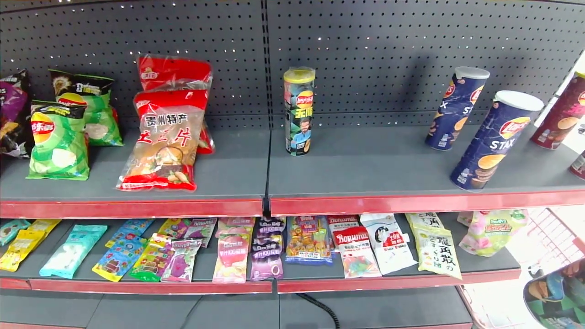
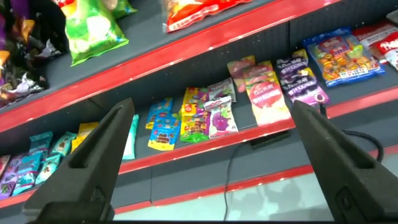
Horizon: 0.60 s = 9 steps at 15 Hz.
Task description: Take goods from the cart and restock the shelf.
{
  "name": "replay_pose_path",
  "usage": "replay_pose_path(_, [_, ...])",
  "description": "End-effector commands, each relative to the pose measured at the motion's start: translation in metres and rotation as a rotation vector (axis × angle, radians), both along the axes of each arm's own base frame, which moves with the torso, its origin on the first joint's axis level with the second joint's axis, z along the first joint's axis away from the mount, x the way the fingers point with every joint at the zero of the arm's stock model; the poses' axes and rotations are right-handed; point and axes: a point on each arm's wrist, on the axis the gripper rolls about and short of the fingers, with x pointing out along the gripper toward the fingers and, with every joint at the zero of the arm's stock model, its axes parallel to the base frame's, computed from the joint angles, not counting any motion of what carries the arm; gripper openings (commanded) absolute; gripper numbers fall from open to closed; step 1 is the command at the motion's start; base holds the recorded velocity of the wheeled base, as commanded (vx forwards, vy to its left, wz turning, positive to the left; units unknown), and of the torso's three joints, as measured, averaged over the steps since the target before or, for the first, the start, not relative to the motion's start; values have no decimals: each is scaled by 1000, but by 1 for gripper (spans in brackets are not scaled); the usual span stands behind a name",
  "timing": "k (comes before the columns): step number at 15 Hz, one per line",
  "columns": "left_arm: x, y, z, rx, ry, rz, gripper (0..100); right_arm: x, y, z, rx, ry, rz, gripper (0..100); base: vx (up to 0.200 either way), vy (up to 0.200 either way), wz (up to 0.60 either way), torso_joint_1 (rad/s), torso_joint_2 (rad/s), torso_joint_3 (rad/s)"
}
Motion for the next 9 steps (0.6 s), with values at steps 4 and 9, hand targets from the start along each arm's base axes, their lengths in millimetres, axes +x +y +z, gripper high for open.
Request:
replay_pose_path(4, [0, 0, 0, 1, 5, 4, 100, 1, 0, -2, -1, 8, 5, 0, 200, 0, 0, -3, 4, 4])
replay_pose_path(9, [1, 0, -2, 1, 13, 4, 100, 1, 0, -2, -1, 13, 7, 0, 200, 0, 0, 5, 0, 0])
